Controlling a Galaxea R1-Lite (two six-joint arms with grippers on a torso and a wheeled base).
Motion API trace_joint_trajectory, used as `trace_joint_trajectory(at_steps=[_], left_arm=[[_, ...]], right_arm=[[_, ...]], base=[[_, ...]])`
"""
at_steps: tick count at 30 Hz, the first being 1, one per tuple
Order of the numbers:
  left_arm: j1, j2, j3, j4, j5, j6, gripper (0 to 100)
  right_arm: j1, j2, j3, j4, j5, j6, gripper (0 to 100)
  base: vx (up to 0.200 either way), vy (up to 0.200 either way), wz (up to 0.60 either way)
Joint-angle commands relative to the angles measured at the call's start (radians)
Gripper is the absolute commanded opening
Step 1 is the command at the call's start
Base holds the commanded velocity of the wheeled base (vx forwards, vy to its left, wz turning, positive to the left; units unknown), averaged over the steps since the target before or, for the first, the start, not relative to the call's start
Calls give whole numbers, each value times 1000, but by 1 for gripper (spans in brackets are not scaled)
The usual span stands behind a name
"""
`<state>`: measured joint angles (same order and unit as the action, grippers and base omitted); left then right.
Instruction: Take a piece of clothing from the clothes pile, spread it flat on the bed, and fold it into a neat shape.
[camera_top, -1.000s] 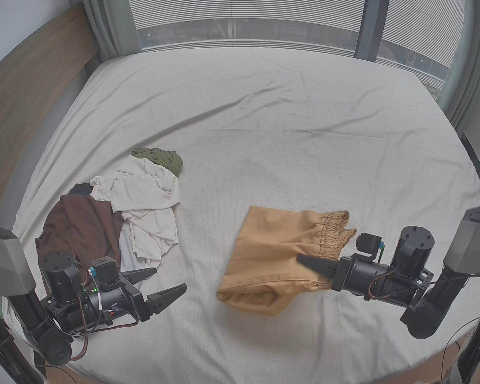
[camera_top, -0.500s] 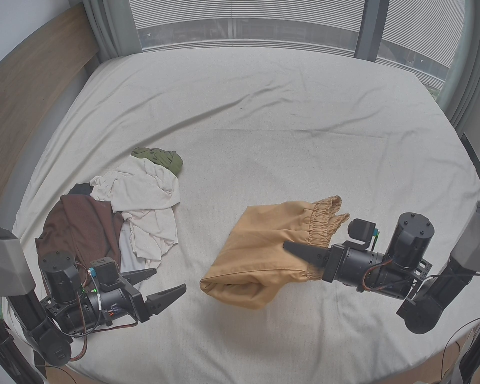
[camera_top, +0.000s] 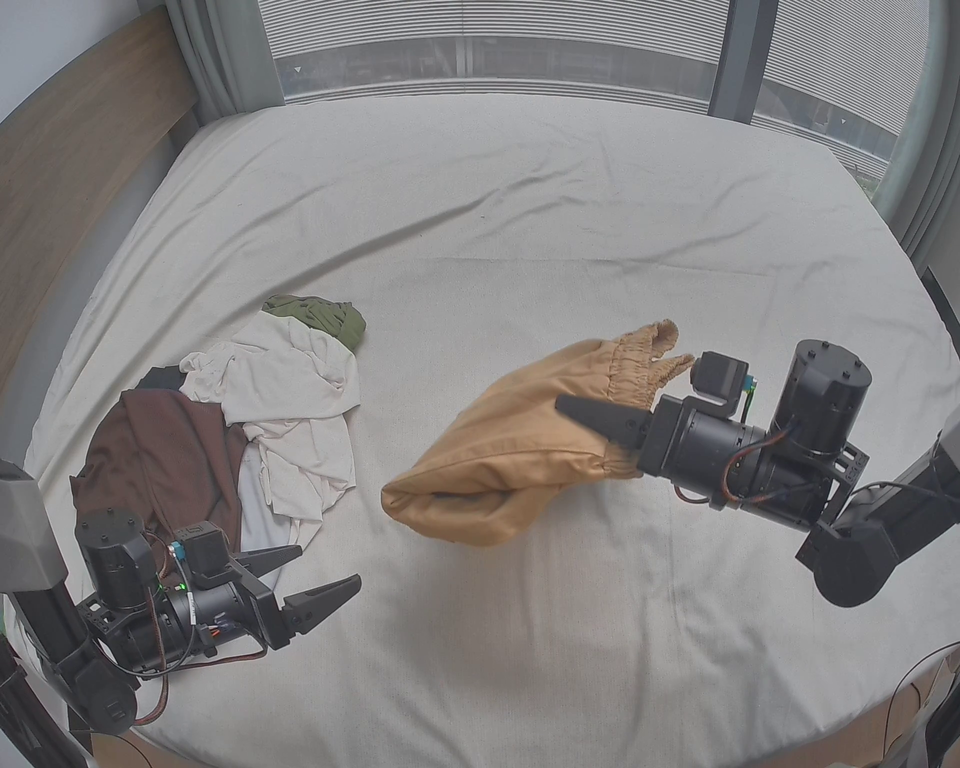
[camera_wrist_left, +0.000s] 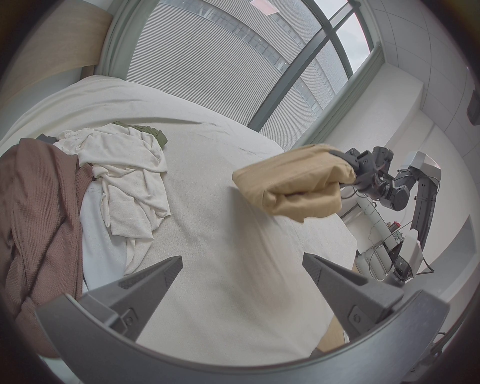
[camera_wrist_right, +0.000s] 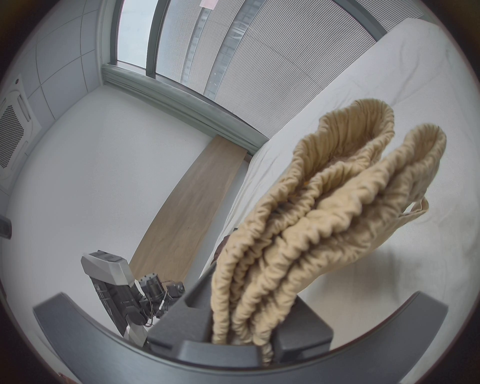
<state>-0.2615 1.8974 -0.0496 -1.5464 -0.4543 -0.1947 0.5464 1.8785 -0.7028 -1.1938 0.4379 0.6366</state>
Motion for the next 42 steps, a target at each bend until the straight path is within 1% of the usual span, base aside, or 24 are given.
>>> trace_joint_trajectory(at_steps=[1,5,8,11,12,17,29,33,36,37,38,42], left_arm=[[5,3,4,-1,-1,0,100],[5,3,2,-1,0,0,100],[5,3,2,0,-1,-2,100],[5,5,2,0,0,-2,100],[5,5,2,-1,-1,-2,100],[5,3,2,-1,-1,-2,100],[4,5,2,-1,0,-5,100],[2,3,4,-1,0,-5,100],[2,3,5,-1,0,-6,100],[2,3,5,-1,0,-6,100],[2,3,7,-1,0,-6,100],[2,3,7,-1,0,-11,100]], right_arm=[[-13,-12,-121,66,1,18,0],[-29,-6,-179,111,1,20,0],[-45,2,-238,154,22,32,0],[-52,11,-271,171,28,43,0],[-60,25,-307,188,30,55,0],[-82,73,-409,250,48,58,0],[-115,258,-704,379,61,61,0],[-134,309,-802,411,84,68,0],[-143,349,-876,435,87,78,0],[-143,349,-876,435,87,78,0],[-154,376,-925,450,88,78,0],[-169,426,-1014,467,108,78,0]], base=[[0,0,0],[0,0,0],[0,0,0],[0,0,0],[0,0,0],[0,0,0],[0,0,0],[0,0,0],[0,0,0],[0,0,0],[0,0,0],[0,0,0]])
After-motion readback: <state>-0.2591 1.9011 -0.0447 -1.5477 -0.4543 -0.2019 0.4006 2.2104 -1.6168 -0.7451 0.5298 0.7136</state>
